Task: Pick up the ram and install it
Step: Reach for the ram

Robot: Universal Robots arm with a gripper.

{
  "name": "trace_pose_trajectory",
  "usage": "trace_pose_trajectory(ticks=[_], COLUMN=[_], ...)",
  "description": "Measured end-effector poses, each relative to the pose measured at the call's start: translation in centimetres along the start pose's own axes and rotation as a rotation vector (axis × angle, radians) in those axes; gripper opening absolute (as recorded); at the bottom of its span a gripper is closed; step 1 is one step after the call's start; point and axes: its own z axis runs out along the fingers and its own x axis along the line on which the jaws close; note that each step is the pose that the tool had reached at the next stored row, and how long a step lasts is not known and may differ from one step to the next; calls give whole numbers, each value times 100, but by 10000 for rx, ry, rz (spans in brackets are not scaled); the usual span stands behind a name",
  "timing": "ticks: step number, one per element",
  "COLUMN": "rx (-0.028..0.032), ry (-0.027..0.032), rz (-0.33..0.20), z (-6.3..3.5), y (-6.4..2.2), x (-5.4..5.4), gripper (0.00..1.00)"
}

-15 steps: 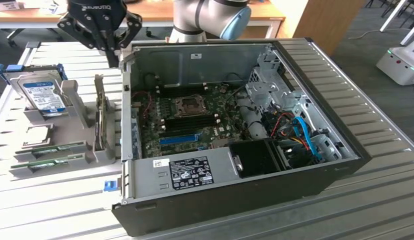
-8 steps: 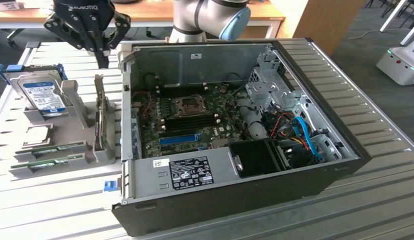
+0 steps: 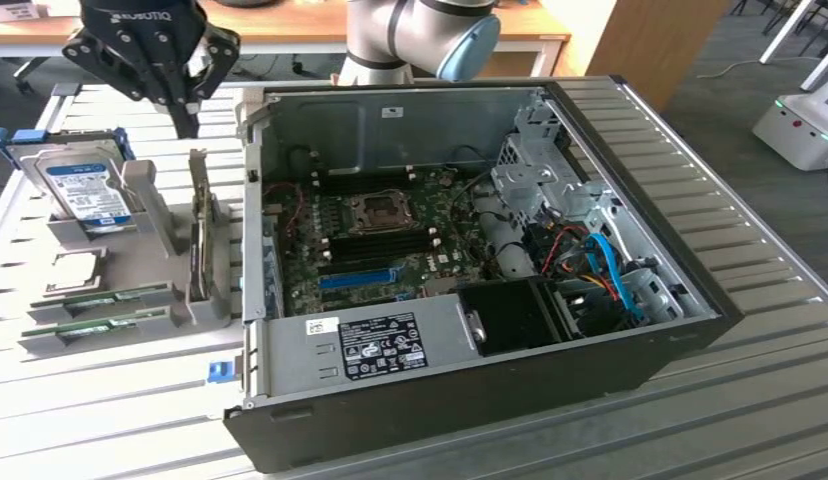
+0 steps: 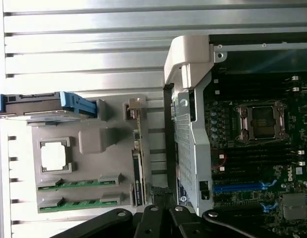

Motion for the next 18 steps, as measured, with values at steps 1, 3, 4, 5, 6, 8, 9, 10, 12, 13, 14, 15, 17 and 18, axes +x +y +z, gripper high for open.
trace_pose_trajectory(ticks=[1, 3, 4, 5, 6, 8, 9, 10, 12, 13, 14, 15, 17, 18], rx=[-1, 0, 0, -1, 0, 0, 1, 0, 0, -1, 0, 0, 0, 0], ry=[0, 0, 0, 0, 0, 0, 1, 0, -1, -1, 0, 0, 1, 0], rz=[0, 1, 1, 1, 1, 1, 0, 0, 1, 2, 2, 2, 1, 0], z=[1, 1, 2, 3, 3, 4, 4, 4, 5, 5, 5, 6, 6, 7], y=[-2, -5, -7, -9, -11, -16, -18, -21, -25, -27, -29, -31, -35, -37], x=[22, 72, 97, 125, 155, 213, 243, 272, 327, 355, 382, 410, 462, 487], gripper=[11, 11, 11, 11, 11, 11, 11, 11, 11, 11, 11, 11, 11, 11])
